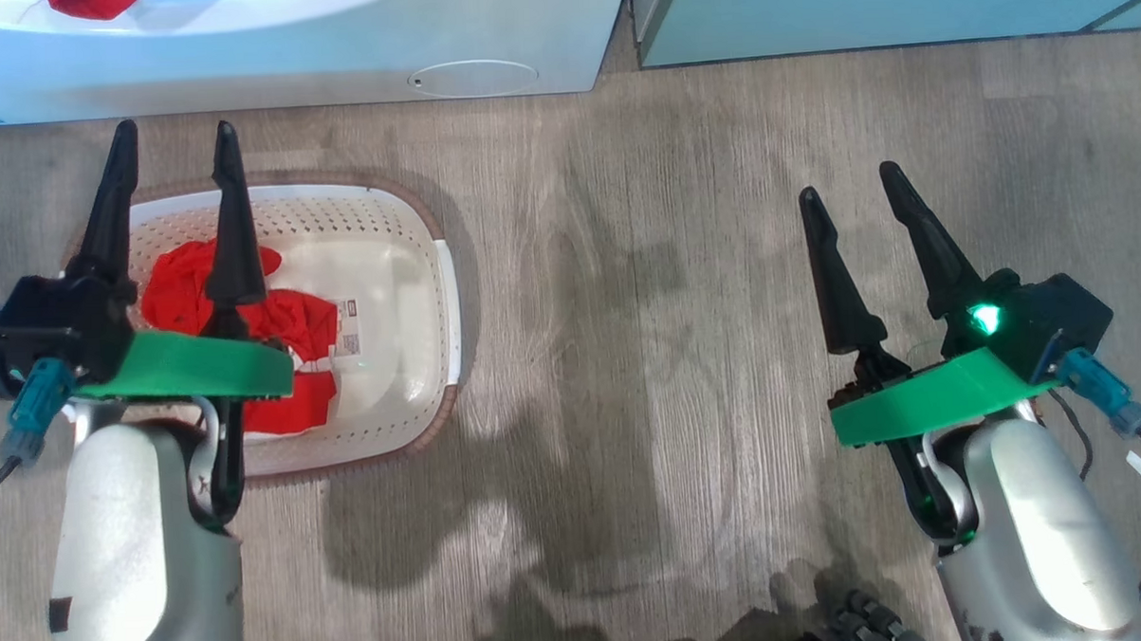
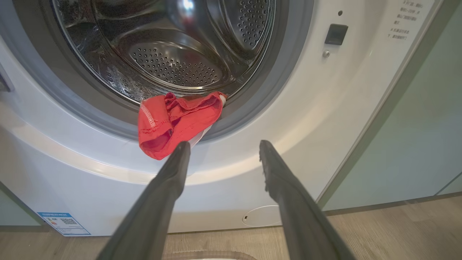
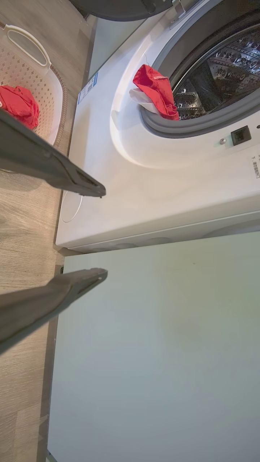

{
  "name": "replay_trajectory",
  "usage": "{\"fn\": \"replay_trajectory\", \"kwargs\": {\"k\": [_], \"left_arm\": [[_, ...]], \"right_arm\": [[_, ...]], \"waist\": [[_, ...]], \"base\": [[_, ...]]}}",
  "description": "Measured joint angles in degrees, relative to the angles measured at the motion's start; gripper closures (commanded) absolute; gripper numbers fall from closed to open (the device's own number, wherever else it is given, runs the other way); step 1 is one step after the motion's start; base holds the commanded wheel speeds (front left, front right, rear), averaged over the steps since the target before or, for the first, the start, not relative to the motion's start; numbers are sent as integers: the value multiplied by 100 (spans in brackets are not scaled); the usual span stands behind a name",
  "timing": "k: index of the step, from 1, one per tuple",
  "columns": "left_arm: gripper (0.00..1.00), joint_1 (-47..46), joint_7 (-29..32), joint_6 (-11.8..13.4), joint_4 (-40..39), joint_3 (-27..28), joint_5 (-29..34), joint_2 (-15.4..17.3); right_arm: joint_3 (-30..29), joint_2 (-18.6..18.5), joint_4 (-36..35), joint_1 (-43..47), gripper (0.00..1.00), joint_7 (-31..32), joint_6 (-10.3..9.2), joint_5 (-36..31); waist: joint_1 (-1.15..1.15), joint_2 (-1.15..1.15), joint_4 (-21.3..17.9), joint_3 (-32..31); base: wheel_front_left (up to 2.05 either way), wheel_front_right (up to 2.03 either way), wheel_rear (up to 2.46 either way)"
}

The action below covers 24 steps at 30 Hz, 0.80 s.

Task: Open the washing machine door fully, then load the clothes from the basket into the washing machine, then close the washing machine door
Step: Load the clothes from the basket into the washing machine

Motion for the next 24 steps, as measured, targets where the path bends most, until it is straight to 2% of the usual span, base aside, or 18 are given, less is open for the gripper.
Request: {"fn": "replay_trajectory", "kwargs": {"k": [24], "left_arm": [[0, -4, 0, -96, 124, 165, 226, -85]], "right_arm": [[69, 0, 46, 5, 0, 0, 0, 49]], "waist": [[0, 0, -101, 10]], "base": [[0, 0, 0]]}}
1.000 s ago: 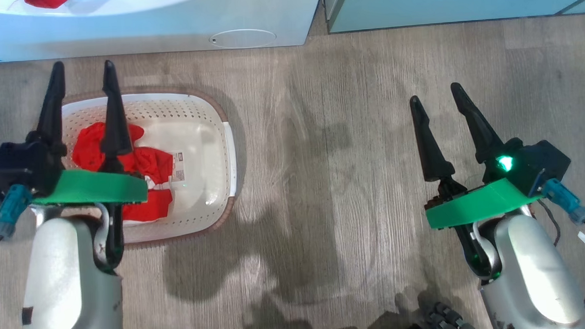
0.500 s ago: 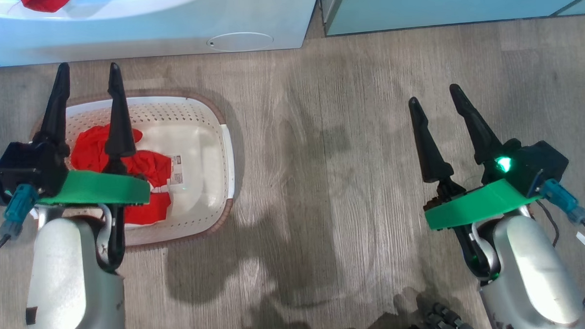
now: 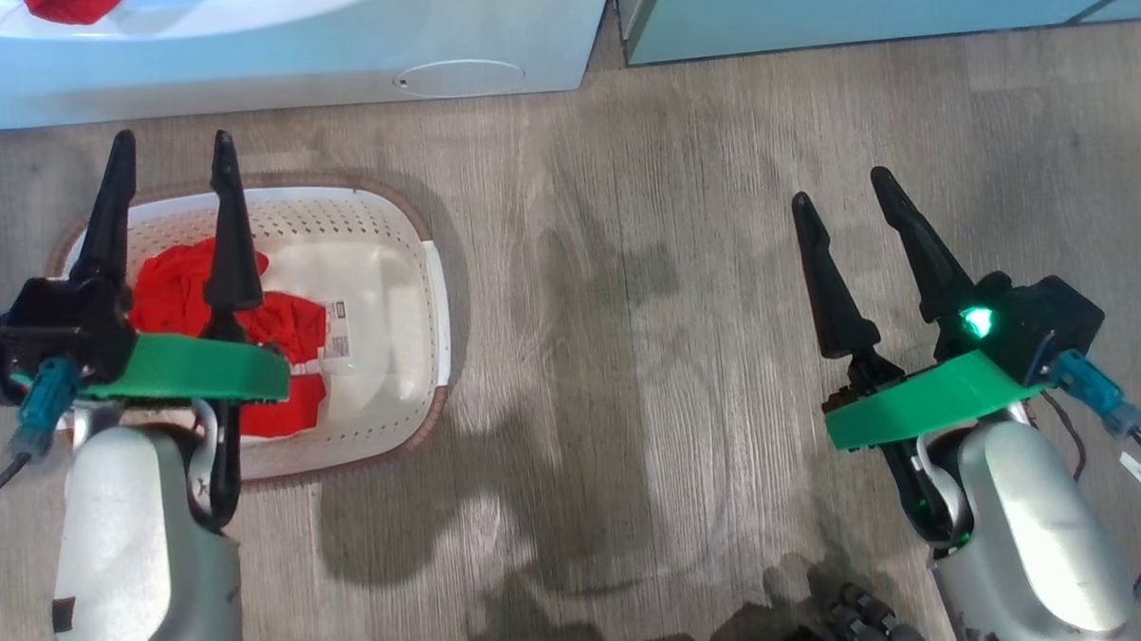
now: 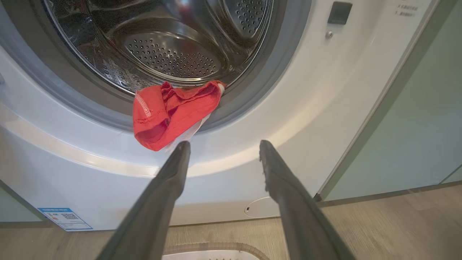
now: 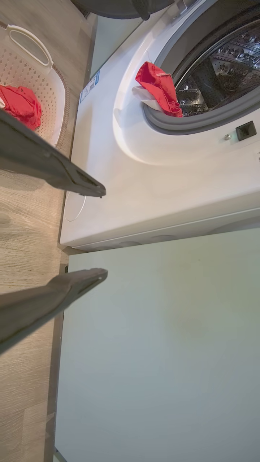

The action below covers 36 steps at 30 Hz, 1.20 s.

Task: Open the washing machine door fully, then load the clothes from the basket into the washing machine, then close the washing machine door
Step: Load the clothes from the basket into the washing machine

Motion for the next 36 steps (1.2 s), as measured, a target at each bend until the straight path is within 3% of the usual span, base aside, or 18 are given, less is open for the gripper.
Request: {"fn": "replay_trajectory", "kwargs": {"k": [8, 19, 28, 36], "left_arm": [[0, -273, 1, 162, 528, 104, 285, 92], [0, -1508, 1, 403, 1652, 275, 425, 633], [0, -2310, 1, 458, 2501, 272, 449, 957], [0, -2680, 1, 523, 2762, 247, 472, 1028]], "right_arm": [[30, 0, -46, -15, 0, 0, 0, 1], [216, 0, -52, -176, 0, 0, 0, 127], [254, 0, -47, -257, 0, 0, 0, 202], [282, 0, -48, -275, 0, 0, 0, 203]], "waist": [[0, 0, -46, 305], [0, 0, -212, 720], [0, 0, -372, 889], [0, 0, -430, 979]], "base": [[0, 0, 0], [0, 0, 0], [0, 0, 0], [0, 0, 0]]}}
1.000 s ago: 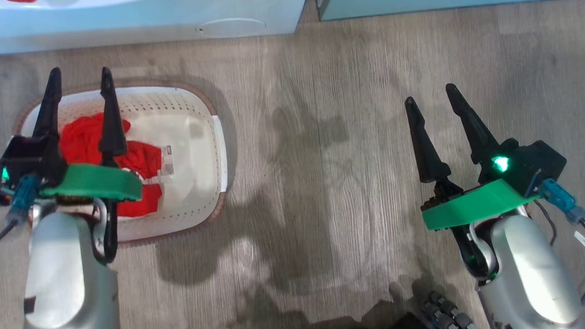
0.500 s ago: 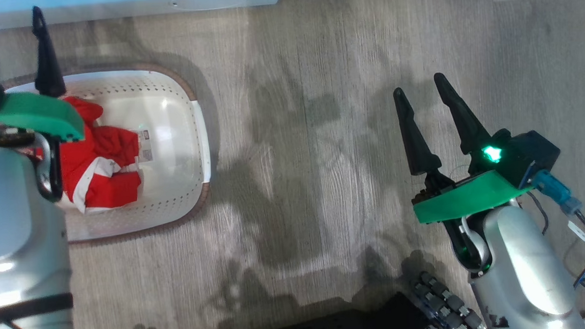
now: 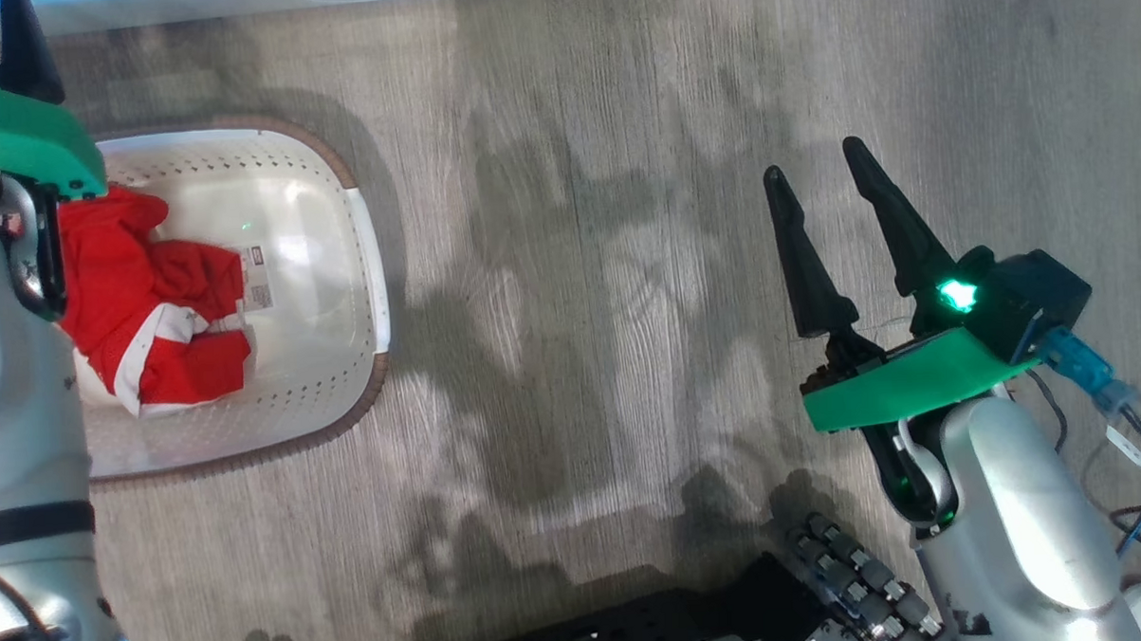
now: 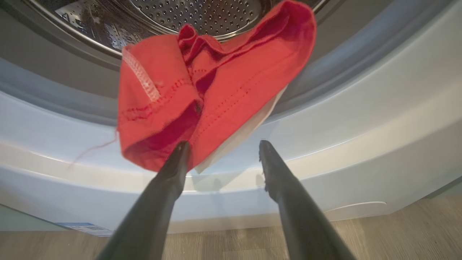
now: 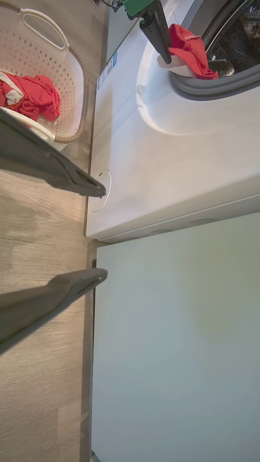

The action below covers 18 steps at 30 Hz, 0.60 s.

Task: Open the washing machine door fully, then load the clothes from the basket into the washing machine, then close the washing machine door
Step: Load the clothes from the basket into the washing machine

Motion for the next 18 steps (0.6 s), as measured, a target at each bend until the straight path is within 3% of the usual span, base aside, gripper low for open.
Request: {"fn": "replay_trajectory", "kwargs": {"k": [18], "left_arm": [[0, -653, 0, 29, 722, -41, -78, 249]], "right_arm": [[-9, 0, 5, -14, 0, 0, 0, 47]], "waist": [[0, 0, -49, 151]], "base": [[0, 0, 0]]}}
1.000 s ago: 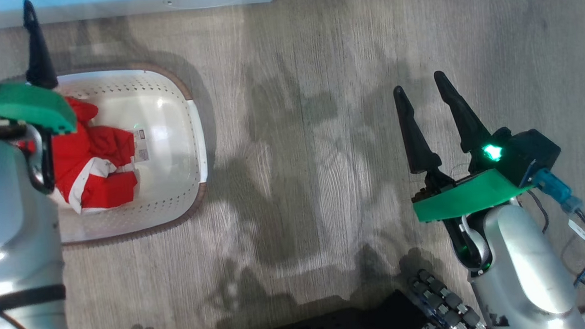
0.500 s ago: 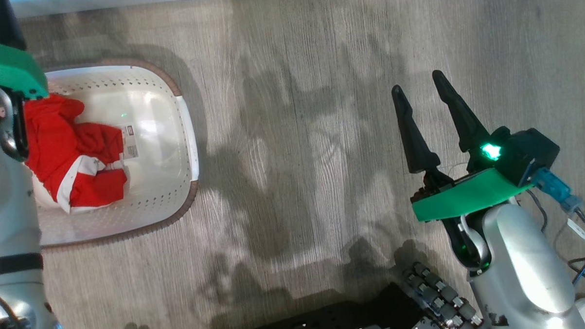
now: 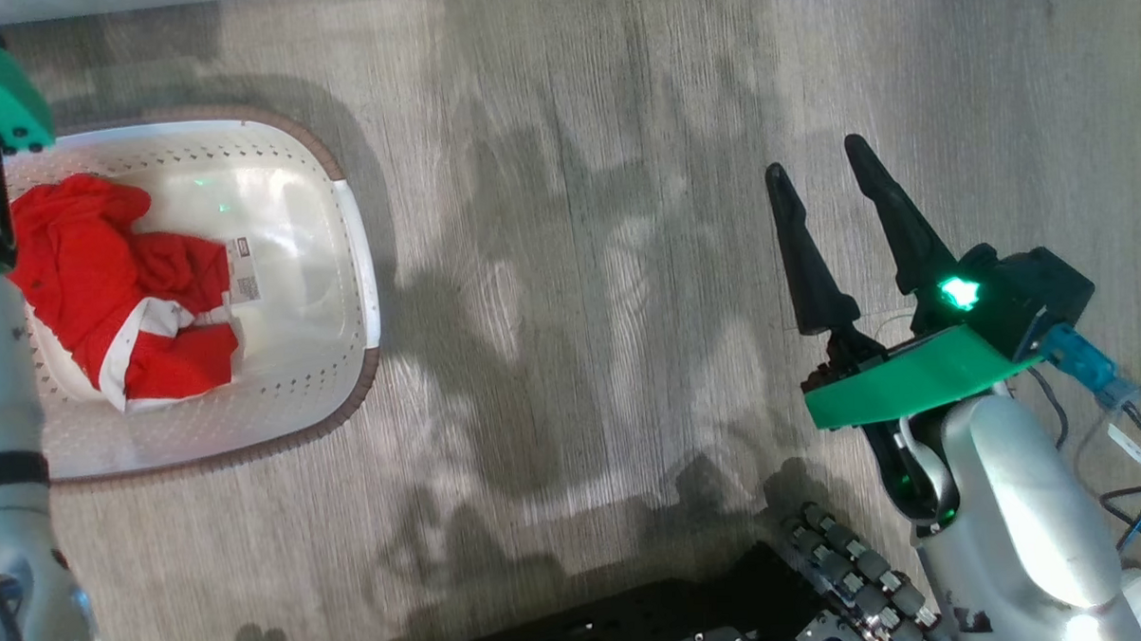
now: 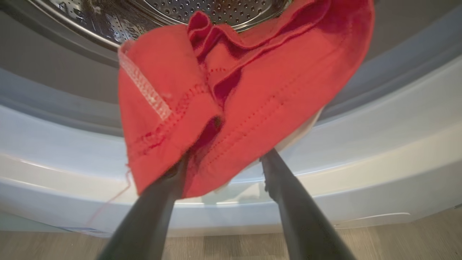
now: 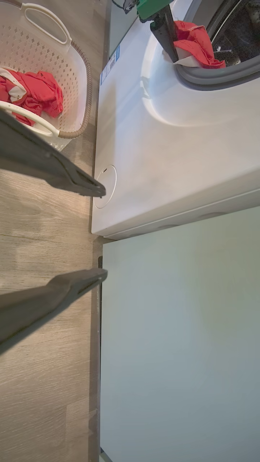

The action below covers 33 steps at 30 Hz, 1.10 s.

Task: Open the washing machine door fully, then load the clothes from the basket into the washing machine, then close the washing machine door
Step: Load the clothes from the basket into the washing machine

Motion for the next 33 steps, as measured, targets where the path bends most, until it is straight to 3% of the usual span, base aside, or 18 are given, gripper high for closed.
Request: {"fn": "replay_trajectory", "kwargs": {"k": [2, 3, 4, 18, 22, 26, 33], "left_arm": [[0, -80, 0, -1, 41, -36, -33, 0], [54, -114, 0, -8, 44, -49, -33, 1], [100, -137, 0, -35, 45, -57, -36, 4], [100, -181, 0, -166, -187, -137, -190, 23], [100, -188, 0, -342, -435, -238, -190, 127], [100, -440, 88, -567, -411, -458, -166, 367], [100, -1887, 722, -814, -339, -946, -116, 962]], "right_arm": [[0, 0, 1, -11, 0, 0, 0, 0], [-1, 0, 1, -15, 0, 0, 0, 0], [0, 0, 2, -17, 0, 0, 0, 0], [23, 0, 80, -105, 0, 0, 0, 11], [92, 0, 79, -104, 0, 0, 0, 63], [160, 0, 68, -104, 0, 0, 0, 104], [285, 0, 48, -112, 0, 0, 0, 227]], "waist": [[0, 0, 6, 5], [0, 0, 9, 8], [0, 0, 11, 10], [0, 0, 14, -142], [0, 0, -20, -239], [0, 0, -101, -231], [0, 0, -282, 3]], "base": [[0, 0, 0], [0, 0, 0], [0, 0, 0], [0, 0, 0], [0, 0, 0], [0, 0, 0], [0, 0, 0]]}}
